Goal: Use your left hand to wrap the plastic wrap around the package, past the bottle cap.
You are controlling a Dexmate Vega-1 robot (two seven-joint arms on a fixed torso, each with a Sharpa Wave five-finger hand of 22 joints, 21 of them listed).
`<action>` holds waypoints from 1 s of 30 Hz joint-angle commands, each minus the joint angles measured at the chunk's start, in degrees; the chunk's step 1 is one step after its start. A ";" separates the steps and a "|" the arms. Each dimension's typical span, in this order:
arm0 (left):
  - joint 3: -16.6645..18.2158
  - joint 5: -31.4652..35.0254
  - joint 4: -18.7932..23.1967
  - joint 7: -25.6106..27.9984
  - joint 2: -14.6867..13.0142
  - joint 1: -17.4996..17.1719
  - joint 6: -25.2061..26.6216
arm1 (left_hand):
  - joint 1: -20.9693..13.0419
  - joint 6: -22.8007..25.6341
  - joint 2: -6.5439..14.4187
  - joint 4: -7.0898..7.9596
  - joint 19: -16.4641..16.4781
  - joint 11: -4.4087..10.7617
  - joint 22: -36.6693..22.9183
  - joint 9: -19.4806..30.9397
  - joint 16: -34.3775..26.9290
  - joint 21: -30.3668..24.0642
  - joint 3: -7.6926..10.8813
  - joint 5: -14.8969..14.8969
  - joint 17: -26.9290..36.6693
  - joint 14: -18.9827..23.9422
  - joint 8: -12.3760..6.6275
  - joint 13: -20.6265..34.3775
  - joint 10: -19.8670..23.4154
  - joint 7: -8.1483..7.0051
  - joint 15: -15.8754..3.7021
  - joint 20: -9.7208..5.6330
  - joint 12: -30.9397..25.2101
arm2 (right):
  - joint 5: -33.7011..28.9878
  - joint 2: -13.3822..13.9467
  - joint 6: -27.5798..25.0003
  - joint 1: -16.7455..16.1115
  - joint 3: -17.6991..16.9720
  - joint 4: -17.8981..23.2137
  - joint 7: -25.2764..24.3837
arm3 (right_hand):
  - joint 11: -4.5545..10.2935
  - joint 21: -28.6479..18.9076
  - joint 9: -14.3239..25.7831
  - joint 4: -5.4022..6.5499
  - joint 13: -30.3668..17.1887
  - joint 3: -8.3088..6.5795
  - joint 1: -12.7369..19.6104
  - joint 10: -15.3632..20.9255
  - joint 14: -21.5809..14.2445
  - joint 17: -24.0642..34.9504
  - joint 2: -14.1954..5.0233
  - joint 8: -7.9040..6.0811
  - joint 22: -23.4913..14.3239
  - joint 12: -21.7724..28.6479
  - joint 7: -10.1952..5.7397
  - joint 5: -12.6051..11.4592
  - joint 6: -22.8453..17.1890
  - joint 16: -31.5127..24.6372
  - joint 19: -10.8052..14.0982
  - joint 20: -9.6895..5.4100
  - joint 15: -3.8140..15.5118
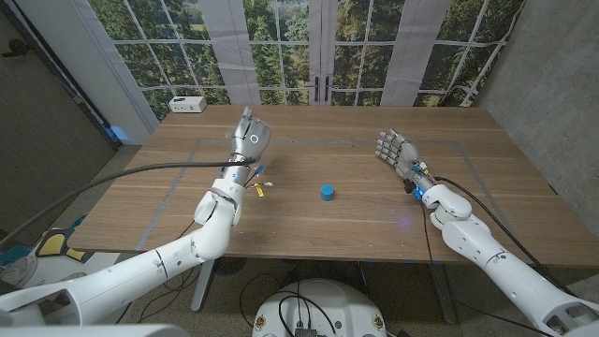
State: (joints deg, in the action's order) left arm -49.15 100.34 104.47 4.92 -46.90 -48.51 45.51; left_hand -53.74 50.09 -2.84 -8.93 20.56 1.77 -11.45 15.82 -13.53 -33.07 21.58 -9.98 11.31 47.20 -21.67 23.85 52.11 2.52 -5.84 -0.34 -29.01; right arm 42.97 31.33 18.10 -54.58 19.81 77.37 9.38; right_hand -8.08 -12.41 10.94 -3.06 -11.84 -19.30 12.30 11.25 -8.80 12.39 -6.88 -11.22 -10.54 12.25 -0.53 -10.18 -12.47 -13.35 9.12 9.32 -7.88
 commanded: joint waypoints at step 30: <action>5.60 -40.82 -7.81 21.31 13.09 -4.54 -12.84 | -11.07 9.33 9.70 -0.07 0.70 10.36 0.10 -0.94 -0.05 -0.81 -1.26 -0.36 0.00 0.62 -0.26 0.40 11.62 -6.54 -7.63 -1.80 2.15 | -1.78 0.16 -0.38 1.39 0.75 -1.31 -0.80 | -0.09 -0.21 0.15 0.59 -0.17 0.76 -1.28 0.32 -0.72 0.28 0.24 0.04 -0.16 -0.05 -0.04 0.01 0.12 -0.17 0.65 0.07 -0.03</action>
State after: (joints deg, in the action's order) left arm -44.74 75.16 97.34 21.74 -36.16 -52.53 35.06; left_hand -54.14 51.53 -3.23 -8.99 20.97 2.16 -11.18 14.78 -13.53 -33.49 20.53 -9.91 11.18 47.22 -21.67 24.28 52.94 2.59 -5.81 -1.97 -27.07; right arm 41.27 31.73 17.79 -53.75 20.42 76.94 8.36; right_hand -8.08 -12.41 10.94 -2.59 -11.84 -18.82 11.54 11.25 -9.01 12.38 -6.57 -11.22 -10.53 12.25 -0.53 -10.18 -12.47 -13.35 9.33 9.53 -8.09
